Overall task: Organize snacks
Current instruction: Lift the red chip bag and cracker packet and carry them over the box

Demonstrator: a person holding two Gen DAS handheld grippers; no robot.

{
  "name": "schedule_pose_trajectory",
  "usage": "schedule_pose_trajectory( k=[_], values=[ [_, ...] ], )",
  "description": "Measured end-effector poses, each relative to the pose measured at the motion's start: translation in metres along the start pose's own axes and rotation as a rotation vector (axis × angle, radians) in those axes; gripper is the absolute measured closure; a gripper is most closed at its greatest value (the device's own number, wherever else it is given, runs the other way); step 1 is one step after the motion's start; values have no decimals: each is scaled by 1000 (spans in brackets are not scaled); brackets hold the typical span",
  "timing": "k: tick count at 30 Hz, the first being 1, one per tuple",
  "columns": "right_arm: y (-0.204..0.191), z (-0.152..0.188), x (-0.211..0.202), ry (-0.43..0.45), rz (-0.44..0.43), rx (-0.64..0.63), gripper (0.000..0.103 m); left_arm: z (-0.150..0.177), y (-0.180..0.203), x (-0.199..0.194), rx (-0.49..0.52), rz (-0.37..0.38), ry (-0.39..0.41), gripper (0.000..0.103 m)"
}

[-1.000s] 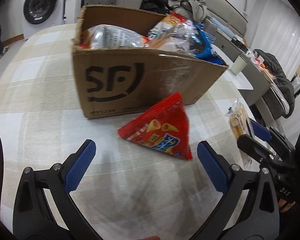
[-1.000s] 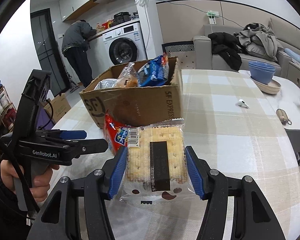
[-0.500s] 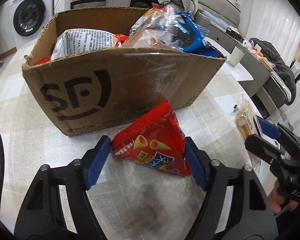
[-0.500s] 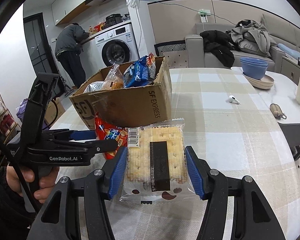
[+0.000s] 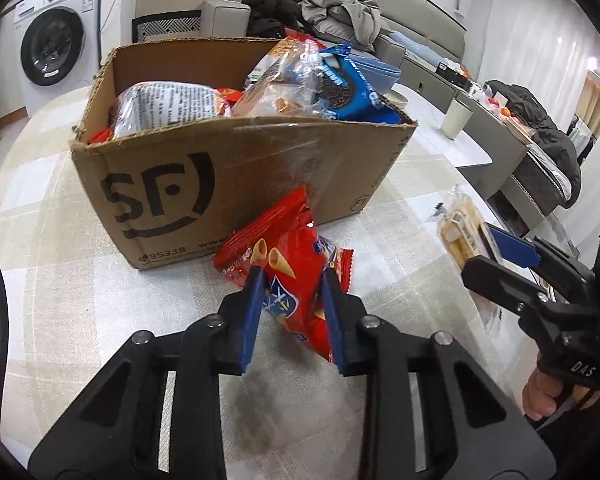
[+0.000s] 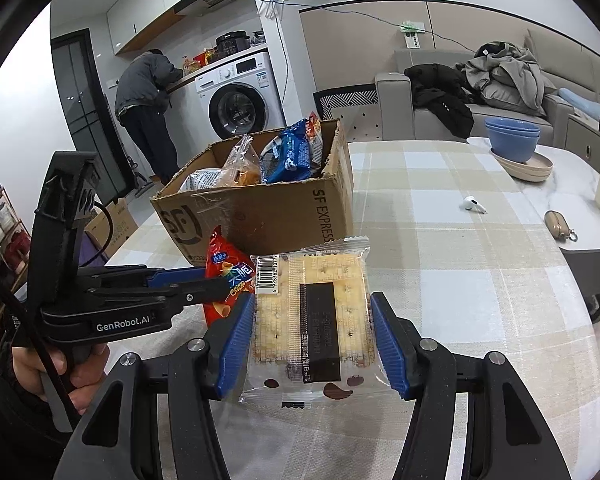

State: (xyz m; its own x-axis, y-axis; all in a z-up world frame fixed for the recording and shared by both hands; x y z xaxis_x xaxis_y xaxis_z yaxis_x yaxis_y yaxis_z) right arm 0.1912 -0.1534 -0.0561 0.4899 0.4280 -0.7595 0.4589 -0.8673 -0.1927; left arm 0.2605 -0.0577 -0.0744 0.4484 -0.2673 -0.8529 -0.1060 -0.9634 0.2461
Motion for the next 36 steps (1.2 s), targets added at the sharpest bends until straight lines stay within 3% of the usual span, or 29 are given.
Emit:
schedule_pose_trajectory(
  k=[2,3,6,12,18,19,28,36],
  values=[
    [-1,1,-2,2,-1,-3,44,3,-4,-3,-14,8,-2,76],
    [-2,1,-2,2,0,-4,44,3,-7,-5,-24,6,-5,70],
    [-1,2,-3,-1,4,0,44,6,-19,-6,-45,-25,-27,42],
    [4,2,-1,-8,7,12,44,1,-21,10,-69,23,-62,33],
    [7,2,1,-12,9,20,44,-6,-26,22,-97,60,-83,33],
    [8,2,1,-11,8,23,44,-7,-26,23,-98,59,-73,42],
    [8,2,1,-7,4,26,44,-1,-14,15,-48,53,-39,61],
    [0,0,-6,12,-1,5,44,11,-17,-13,-28,46,7,64]
  ],
)
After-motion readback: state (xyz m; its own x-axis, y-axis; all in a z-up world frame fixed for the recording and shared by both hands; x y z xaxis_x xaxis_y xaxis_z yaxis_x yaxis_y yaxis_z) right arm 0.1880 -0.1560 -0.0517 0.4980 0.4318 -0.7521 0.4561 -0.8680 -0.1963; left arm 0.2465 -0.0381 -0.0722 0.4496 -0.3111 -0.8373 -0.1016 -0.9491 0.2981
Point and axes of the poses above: each gripper's, at about its wrist camera, not at the fingertips, and x roughly the way its jaws point, y to its right, z to its underside, the point moved 2 cm from there along x, roughly the way its jaws point, and after that the axes turned 12 degrees about -y, right-handed, at the moved point
